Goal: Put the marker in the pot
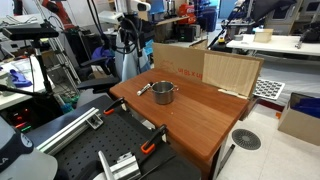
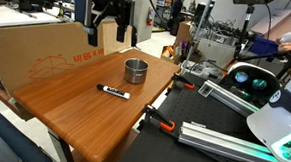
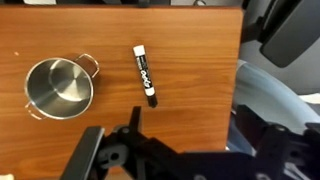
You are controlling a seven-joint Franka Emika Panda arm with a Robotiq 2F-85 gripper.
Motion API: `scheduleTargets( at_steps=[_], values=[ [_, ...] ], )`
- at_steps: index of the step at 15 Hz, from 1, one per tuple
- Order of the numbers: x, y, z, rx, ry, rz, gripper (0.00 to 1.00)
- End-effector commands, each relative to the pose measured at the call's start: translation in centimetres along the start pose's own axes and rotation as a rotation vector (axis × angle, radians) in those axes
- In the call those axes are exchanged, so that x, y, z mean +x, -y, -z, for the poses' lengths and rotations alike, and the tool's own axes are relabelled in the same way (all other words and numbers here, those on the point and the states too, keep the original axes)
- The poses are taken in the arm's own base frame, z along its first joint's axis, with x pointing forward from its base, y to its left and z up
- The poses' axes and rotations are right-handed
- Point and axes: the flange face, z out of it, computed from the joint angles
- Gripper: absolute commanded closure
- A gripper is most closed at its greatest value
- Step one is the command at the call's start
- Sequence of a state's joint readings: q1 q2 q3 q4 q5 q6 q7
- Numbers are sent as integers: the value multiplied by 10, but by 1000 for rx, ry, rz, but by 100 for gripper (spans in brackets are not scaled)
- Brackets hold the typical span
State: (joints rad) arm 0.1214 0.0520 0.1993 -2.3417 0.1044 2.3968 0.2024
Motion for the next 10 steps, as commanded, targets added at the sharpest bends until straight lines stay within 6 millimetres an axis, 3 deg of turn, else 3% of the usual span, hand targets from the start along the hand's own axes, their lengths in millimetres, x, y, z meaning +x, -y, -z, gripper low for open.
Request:
scheduleTargets(
  at_steps=[1,10],
  values=[
    [18,-1,-30,-7,47,11,0],
    [48,-8,-99,-107,140,16,0]
  ],
)
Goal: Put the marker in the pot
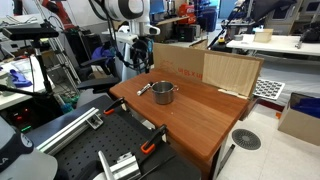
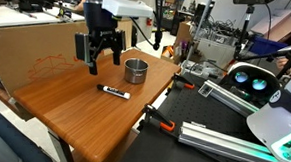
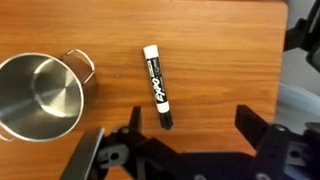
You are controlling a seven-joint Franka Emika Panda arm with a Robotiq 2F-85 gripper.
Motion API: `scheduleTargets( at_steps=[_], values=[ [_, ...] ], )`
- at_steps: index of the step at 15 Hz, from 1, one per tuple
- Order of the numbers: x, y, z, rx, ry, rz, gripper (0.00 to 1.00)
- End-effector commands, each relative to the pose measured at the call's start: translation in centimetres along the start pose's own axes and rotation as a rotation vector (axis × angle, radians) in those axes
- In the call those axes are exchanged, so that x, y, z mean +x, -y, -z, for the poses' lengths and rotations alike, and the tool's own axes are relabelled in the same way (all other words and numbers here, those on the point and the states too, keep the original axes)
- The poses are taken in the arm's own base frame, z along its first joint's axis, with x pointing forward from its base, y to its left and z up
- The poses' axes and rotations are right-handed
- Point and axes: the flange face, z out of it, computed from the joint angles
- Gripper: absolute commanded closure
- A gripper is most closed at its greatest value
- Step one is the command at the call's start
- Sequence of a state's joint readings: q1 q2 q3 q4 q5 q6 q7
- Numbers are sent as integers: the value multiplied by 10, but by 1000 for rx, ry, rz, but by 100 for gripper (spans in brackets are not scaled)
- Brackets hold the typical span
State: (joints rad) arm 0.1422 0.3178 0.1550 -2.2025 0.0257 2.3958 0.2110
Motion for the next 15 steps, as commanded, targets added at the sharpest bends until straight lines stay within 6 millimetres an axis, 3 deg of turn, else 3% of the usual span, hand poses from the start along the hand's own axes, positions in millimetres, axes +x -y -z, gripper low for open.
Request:
scheduleTargets(
  at_steps=[1,7,15],
  values=[
    [15,1,-23,-84,35,-5,0],
    [26,5,-62,-179,56,32,0],
    [37,12,-98,-255,108,46,0]
  ],
)
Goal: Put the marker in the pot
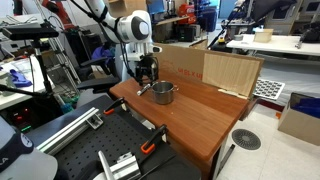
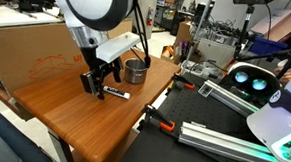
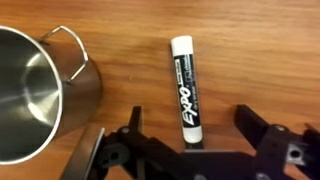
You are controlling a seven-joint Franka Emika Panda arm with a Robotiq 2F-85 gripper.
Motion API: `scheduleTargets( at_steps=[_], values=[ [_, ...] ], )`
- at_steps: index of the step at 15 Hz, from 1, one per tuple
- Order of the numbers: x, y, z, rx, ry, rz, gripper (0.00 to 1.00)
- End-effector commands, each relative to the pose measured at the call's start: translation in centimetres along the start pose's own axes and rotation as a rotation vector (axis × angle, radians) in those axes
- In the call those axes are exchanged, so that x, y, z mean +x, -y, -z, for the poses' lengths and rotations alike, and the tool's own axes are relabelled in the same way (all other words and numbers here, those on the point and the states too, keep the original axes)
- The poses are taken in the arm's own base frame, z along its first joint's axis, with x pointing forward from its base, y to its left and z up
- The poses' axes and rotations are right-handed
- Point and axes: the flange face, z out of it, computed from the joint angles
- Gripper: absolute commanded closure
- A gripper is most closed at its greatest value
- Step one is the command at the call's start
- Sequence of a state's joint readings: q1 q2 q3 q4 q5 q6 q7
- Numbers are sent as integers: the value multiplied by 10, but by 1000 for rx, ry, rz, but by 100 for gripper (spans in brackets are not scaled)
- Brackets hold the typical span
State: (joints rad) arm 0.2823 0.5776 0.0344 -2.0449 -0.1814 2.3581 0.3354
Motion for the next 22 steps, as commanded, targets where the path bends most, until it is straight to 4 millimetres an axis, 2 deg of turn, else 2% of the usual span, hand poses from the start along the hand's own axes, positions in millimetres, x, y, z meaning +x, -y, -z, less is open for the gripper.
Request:
scheduleTargets(
  at_steps=[1,2,5,12,13,17,22],
  values=[
    [11,5,-6,-56,18,4,15],
    [12,7,-6,-55,19,10,26],
    [15,11,-4,-54,13,17,50],
    [20,5,1,-66,26,14,100],
    [20,6,1,-65,26,15,94],
    [19,6,8,-51,17,15,94],
    [20,6,34,-14,-36,2,94]
  ],
)
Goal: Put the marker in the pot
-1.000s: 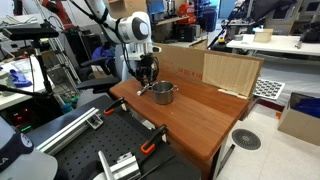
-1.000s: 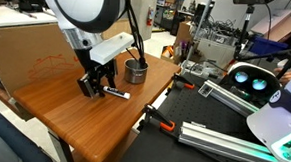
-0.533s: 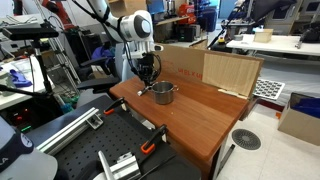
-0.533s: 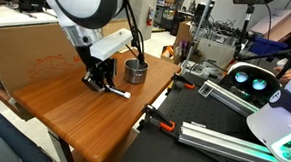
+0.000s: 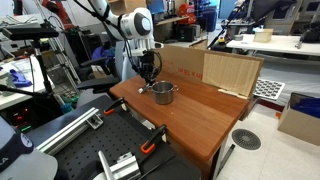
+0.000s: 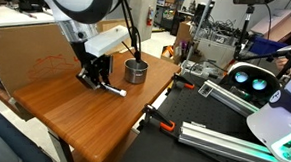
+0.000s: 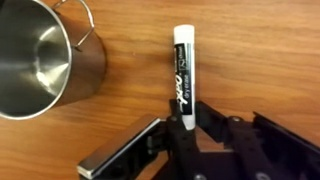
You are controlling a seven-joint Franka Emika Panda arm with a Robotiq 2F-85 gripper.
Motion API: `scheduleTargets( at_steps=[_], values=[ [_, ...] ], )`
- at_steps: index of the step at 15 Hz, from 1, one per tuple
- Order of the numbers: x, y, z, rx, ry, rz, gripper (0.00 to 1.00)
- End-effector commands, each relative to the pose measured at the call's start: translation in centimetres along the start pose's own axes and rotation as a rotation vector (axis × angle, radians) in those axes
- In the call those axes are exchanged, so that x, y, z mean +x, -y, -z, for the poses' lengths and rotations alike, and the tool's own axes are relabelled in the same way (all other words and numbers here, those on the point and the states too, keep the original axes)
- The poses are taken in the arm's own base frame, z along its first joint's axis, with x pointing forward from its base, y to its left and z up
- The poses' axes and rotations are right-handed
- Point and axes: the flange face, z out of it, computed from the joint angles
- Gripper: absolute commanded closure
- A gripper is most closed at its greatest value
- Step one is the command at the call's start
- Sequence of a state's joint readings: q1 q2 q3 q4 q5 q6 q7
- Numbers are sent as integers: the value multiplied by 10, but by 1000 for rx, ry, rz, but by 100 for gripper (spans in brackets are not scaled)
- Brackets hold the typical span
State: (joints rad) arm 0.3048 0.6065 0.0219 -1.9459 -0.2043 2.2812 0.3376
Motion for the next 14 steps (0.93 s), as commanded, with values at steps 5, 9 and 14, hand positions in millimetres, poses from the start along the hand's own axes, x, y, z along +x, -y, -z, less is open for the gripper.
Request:
scheduleTargets(
  at_steps=[5,9,14],
  values=[
    [-9,-9,64,63,-164,-28,94],
    [-27,-25,106,92,-300,-63,94],
    [-57,-60,129,147,-459,-173,94]
  ],
)
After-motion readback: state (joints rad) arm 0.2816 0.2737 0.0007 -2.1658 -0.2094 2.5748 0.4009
